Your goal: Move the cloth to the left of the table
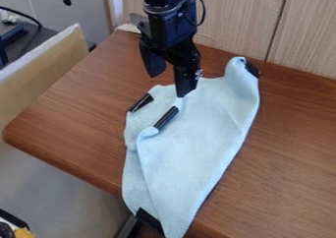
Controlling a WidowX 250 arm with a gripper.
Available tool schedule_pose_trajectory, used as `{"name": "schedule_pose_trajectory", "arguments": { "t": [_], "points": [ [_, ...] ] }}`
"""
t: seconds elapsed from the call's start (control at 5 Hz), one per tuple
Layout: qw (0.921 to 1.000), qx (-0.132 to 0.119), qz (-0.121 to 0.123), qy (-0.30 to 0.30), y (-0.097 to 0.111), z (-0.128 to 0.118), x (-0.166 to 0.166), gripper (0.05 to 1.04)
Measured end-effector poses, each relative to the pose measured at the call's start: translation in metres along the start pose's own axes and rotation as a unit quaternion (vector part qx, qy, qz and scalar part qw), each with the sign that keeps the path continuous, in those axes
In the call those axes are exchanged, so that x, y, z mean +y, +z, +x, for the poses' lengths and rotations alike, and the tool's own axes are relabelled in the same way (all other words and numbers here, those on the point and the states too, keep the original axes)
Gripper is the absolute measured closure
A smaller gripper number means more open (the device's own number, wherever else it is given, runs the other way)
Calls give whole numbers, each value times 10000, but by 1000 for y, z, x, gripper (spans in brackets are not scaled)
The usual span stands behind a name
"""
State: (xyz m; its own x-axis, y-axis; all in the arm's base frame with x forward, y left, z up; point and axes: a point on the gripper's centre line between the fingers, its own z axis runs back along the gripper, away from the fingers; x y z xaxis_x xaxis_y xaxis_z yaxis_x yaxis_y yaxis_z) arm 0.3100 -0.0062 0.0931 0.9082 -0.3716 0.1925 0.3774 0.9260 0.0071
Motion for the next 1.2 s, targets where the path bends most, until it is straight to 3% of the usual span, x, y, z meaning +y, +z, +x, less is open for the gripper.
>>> {"name": "schedule_pose_trajectory", "arguments": {
  "t": [0.2,0.4,0.8,1.2],
  "points": [
    [9998,205,-87,8,-13,-4,-1,84],
    [9983,518,-255,-123,-39,-7,-12,84],
    [9975,664,-162,-162,-79,-15,-22,84],
    [9977,666,-2,-80,-95,-18,-22,83]
  ]
}}
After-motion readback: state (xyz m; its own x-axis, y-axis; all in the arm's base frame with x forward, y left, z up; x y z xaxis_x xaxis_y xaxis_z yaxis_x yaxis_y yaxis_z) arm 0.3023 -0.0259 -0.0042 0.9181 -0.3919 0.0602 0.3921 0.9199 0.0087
